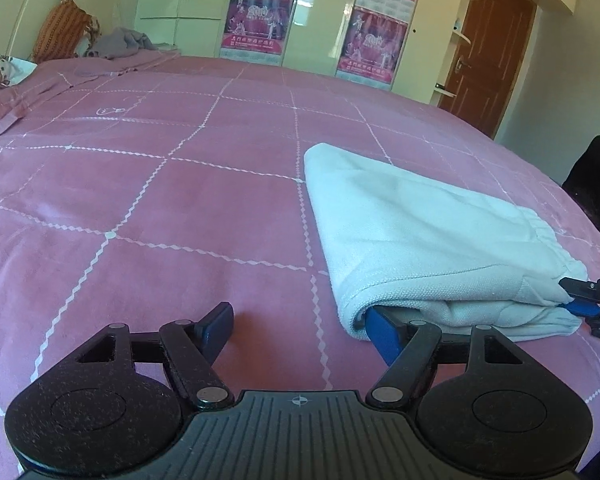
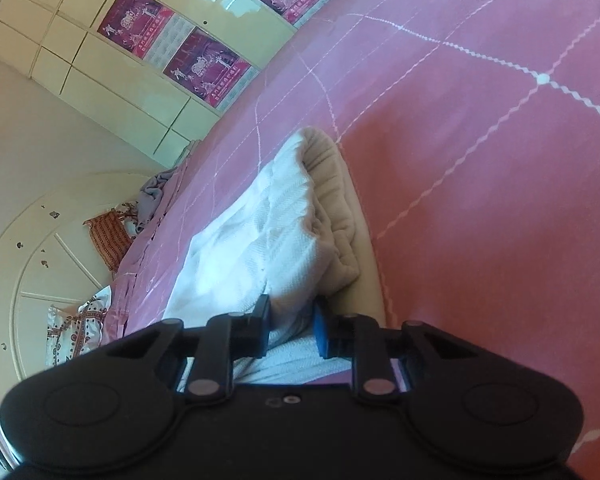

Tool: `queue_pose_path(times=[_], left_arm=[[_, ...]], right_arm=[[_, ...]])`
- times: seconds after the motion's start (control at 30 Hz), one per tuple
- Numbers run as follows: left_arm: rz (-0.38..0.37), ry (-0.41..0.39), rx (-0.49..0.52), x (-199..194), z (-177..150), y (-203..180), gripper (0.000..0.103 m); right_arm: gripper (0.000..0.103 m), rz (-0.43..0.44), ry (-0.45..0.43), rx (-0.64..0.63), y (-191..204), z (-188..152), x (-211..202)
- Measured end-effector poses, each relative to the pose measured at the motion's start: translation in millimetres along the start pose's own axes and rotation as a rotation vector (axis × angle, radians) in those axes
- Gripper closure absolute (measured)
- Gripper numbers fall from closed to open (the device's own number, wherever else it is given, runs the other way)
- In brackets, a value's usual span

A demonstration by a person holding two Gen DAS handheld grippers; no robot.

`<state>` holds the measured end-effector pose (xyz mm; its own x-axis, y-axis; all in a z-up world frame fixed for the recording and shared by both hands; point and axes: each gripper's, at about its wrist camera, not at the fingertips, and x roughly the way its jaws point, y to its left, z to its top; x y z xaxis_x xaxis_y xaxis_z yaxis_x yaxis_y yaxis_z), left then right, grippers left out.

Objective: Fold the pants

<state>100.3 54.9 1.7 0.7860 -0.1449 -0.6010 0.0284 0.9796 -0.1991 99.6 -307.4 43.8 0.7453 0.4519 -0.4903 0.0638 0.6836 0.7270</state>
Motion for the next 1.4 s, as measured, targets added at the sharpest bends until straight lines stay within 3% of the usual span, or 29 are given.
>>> queue_pose_path(times=[0.17,0.27,0.37,0.5,0.6,0.7,0.8,0.9,0.93,1.0,1.1,1.17,1.23,1.33,1.4], left_arm=[[0.003,0.016,-0.028,0,-1,6,0.030],[0.011,0.027,-0.015,2,-2,4,0.030],[0.015,0.042,-0.012,2,-1,2,0.030],[0.027,0.050,0.004,2,0,-1,0.030],[0.037,0.056,0.019,5,-1,-5,0.030],[0.050,0.058,0.042,6,-2,-10,0.029],[0.056,0.052,0.047,4,-3,-11,0.029],[0.063,0.054,0.050,4,-4,-13,0.029],[0.067,0.057,0.054,5,-4,-13,0.029],[0.069,0.063,0.062,3,-4,-16,0.028],[0.053,0.060,0.048,-13,-7,-17,0.028],[0.029,0.028,0.005,-31,-11,-16,0.029],[0.022,-0.072,-0.011,-52,-12,-19,0.029],[-0.028,-0.211,0.076,-64,0,-40,0.029],[-0.075,-0.210,0.137,-51,12,-60,0.029]], right_arm=[[0.083,0.013,-0.044,-0.051,10,-2,-10],[0.080,0.003,0.011,0.026,-5,-1,-1],[0.071,0.036,0.000,0.085,-12,1,-5],[0.071,0.042,-0.010,0.142,-18,-5,-5],[0.071,0.040,-0.030,0.140,-22,-5,4],[0.064,0.053,-0.040,0.111,-22,4,15],[0.073,0.077,-0.047,0.113,-19,8,9],[0.075,0.147,-0.090,0.103,-2,4,-14],[0.075,0.131,-0.087,0.097,-1,1,-14],[0.075,-0.013,0.000,0.113,-11,-1,3],[0.073,0.036,0.011,0.171,-22,5,4],[0.065,0.006,-0.021,0.120,-15,4,-9],[0.063,-0.035,-0.059,0.066,-7,2,-27],[0.071,-0.115,-0.178,-0.115,12,-1,-54],[0.076,-0.081,-0.199,-0.266,34,-1,-52]])
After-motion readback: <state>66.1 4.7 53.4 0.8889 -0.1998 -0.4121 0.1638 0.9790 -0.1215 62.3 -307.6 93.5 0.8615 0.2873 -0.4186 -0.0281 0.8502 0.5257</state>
